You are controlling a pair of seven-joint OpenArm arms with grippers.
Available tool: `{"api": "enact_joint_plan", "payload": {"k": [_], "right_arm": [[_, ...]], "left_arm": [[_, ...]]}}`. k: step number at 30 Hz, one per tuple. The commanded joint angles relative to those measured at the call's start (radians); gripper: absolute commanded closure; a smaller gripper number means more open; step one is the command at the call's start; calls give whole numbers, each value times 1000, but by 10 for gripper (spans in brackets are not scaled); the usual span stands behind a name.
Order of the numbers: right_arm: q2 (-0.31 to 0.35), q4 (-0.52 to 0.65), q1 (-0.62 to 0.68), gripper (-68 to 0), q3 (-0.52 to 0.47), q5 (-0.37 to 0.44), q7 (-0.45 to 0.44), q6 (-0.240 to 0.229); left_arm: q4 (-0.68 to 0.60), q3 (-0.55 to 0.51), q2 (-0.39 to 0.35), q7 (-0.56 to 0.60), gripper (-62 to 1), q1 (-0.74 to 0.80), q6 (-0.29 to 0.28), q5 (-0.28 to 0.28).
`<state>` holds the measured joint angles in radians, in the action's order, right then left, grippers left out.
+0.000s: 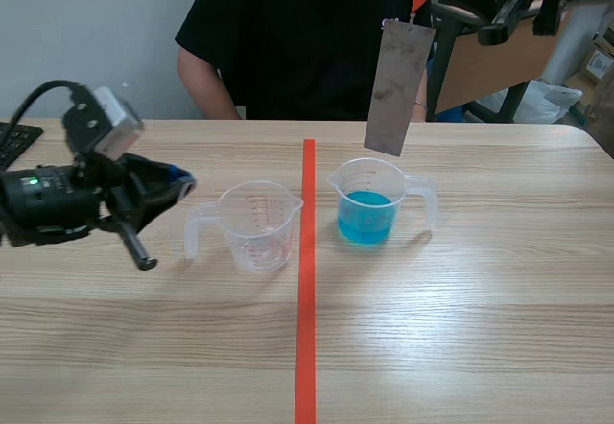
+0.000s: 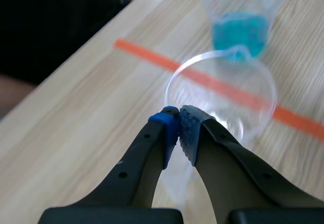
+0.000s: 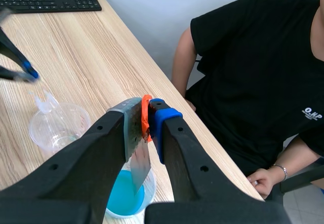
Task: Do the redox reaction experiment.
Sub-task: 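Point at the plate with the left hand, then lower the plate into the blue solution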
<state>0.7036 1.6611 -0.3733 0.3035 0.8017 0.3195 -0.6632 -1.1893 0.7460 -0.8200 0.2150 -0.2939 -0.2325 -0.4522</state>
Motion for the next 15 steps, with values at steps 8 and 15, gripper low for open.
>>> {"api": "enact_joint_plan", "payload": {"k": [8, 15], "right_arm": [[2, 4, -28, -16, -4, 10, -11, 4], [-39, -67, -28, -16, -4, -18, -24, -2]], "left_arm": [[-49, -335, -203, 20, -40, 426, 14, -90], [-49, -579, -161, 20, -40, 814, 112, -82]]}}
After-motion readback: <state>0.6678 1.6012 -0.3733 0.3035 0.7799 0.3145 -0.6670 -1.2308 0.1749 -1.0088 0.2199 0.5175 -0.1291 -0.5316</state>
